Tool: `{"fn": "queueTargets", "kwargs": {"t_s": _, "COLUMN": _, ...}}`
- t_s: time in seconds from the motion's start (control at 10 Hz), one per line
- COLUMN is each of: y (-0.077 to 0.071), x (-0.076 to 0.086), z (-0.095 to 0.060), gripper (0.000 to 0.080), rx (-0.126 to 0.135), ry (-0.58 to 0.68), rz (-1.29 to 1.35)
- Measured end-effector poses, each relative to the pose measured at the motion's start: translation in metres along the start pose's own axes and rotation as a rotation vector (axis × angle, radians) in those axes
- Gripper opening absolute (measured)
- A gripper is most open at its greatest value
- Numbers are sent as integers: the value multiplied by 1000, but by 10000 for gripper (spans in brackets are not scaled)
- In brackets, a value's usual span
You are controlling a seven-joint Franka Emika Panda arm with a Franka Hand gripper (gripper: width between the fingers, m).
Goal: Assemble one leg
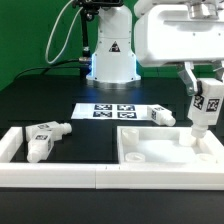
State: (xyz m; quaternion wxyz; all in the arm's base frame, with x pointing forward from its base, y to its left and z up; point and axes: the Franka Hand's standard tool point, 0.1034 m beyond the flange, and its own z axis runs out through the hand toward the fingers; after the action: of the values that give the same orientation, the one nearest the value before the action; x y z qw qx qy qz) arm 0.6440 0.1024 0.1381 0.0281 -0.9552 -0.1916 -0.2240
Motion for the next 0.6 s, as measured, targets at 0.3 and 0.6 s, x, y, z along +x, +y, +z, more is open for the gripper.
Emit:
{"fn": "queueTargets", "kwargs": {"t_s": 0.3, "y": -1, "x": -1, "z": 2, "gripper": 287, "rx": -1, "ry": 5, "rz": 0}}
{"fn": "queueTargets", "kwargs": {"t_s": 0.6, "y": 4, "x": -6, "z": 6, "gripper": 287, "rx": 2, "ry": -7, "rz": -19}}
